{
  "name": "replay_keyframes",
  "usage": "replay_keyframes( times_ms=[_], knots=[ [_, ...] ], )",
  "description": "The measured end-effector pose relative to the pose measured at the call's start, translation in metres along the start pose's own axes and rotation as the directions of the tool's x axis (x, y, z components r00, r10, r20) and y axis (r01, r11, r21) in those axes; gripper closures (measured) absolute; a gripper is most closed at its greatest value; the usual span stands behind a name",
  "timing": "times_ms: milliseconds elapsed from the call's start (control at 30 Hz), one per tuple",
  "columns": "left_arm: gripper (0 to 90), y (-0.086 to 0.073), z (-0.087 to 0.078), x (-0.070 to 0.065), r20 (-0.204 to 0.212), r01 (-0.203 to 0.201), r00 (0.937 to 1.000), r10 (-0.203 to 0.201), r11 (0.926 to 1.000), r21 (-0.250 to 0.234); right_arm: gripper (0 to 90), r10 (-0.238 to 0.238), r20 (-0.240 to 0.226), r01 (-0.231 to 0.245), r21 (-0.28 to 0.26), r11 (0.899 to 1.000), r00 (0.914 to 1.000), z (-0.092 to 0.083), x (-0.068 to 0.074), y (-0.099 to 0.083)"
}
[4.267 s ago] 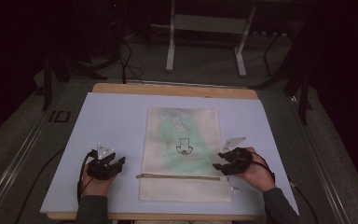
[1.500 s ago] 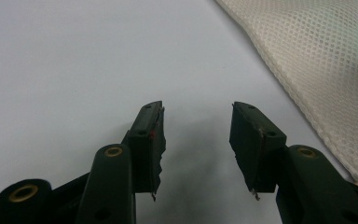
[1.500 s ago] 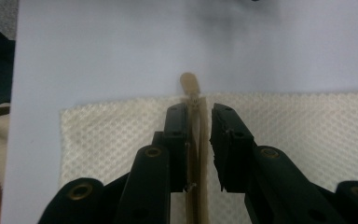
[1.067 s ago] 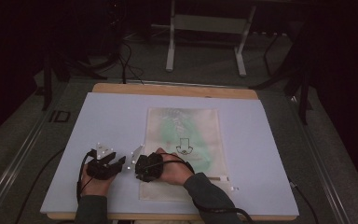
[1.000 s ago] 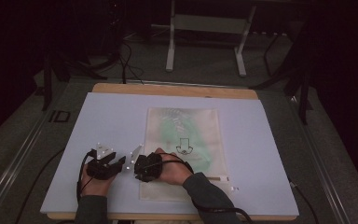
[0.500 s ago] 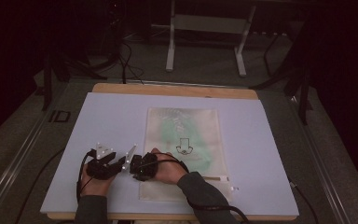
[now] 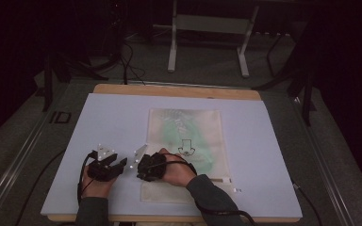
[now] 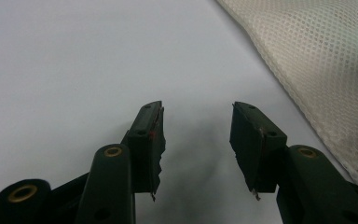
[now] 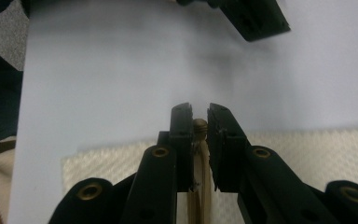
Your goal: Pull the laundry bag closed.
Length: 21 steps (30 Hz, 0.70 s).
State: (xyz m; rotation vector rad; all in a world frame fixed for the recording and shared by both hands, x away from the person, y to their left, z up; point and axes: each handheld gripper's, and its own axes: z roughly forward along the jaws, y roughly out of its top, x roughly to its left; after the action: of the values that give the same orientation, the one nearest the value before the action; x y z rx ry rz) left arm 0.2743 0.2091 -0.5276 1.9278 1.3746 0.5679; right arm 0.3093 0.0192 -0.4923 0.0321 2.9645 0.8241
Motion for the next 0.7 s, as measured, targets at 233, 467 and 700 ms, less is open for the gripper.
replay_keyframes(
  times_ms=[233, 467, 700],
  knots=[
    [53.8, 0.0, 0.0, -0.001, -0.001, -0.003, 1.0, 0.003, 1.0, 0.006, 80.9, 0.005, -0.002, -0.005, 0.028, 1.0, 1.0, -0.003, -0.002, -0.018],
    [53.8, 0.0, 0.001, -0.002, 0.002, -0.008, 1.0, 0.008, 1.0, 0.004, 78.8, 0.036, -0.04, -0.034, 0.052, 0.998, 0.9985, 0.003, -0.006, -0.021],
    [54.6, 0.0, 0.001, -0.004, 0.011, -0.013, 0.9999, 0.013, 0.9999, 0.001, 80.8, 0.054, -0.068, -0.05, 0.058, 0.997, 0.9962, 0.007, -0.009, -0.02]
  ],
)
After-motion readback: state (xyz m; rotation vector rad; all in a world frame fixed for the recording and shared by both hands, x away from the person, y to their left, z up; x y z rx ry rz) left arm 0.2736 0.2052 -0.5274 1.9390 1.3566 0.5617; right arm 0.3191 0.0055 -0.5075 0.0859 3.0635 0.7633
